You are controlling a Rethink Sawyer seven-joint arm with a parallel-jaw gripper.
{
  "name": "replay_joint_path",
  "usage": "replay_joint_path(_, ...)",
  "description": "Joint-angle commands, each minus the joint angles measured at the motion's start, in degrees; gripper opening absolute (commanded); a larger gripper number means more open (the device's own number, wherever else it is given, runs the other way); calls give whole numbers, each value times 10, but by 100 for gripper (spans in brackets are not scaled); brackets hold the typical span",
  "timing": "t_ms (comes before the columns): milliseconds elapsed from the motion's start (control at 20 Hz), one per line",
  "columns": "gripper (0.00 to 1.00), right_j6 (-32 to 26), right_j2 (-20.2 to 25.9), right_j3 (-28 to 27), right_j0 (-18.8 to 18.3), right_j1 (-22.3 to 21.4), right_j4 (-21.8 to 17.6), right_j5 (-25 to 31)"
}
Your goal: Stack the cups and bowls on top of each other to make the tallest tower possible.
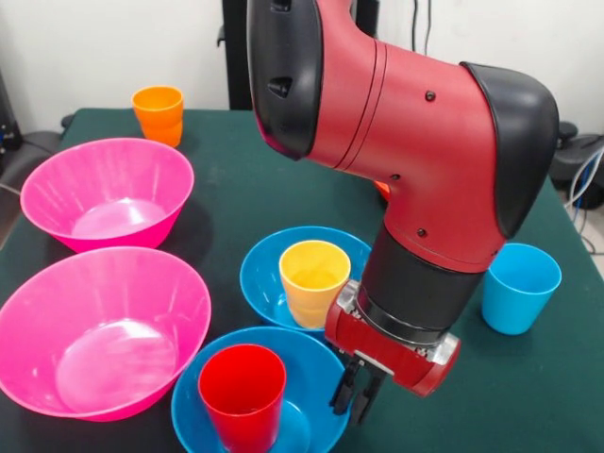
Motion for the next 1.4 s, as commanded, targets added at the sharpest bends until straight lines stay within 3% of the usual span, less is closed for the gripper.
replay_joint_path(50,0,19,31,10,4,4,-4,55)
replay_joint_path(300,0,-7,-13,-31,7,-12,-16,123)
replay_joint_path(700,0,-21,-49,-45,18,-31,-23,161)
replay_joint_path(1250,0,-3,-72,-94,20,-11,-10,206)
replay_joint_path(1400,0,-19,-93,-129,15,-12,-4,255)
